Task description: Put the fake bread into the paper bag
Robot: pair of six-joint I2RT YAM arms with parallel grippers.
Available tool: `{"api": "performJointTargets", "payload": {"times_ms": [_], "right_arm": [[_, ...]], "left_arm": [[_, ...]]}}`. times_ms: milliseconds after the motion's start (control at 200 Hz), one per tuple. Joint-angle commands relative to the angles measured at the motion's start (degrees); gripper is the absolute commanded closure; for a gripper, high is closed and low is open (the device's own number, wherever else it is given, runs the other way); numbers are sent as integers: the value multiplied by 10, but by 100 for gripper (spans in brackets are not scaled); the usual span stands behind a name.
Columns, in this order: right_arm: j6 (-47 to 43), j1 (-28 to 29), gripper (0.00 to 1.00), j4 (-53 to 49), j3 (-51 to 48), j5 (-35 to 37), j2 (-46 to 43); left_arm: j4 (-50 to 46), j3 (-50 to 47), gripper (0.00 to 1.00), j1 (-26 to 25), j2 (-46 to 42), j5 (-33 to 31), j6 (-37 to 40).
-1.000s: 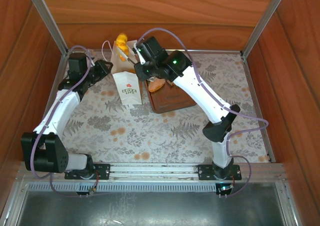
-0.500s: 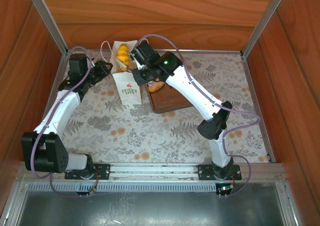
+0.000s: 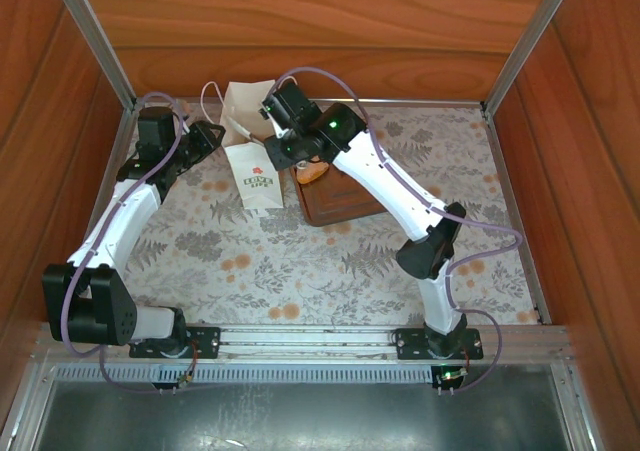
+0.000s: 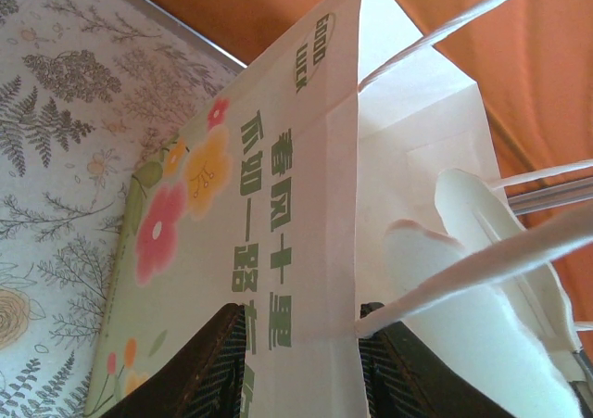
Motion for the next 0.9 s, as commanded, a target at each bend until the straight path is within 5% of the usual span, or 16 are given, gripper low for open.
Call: {"api": "performJointTargets", "payload": {"times_ms": [0, 455, 895], "right_arm": [[6, 4, 49, 13, 13, 16, -40], [5, 4, 49, 66, -20, -3, -154], [25, -59, 48, 125, -306, 52, -401]], "left_arm": [[3, -4, 62, 3, -19, 4, -4], [-2, 3, 53, 4, -66, 13, -5], [-24, -40, 29, 4, -173, -63, 19]]}}
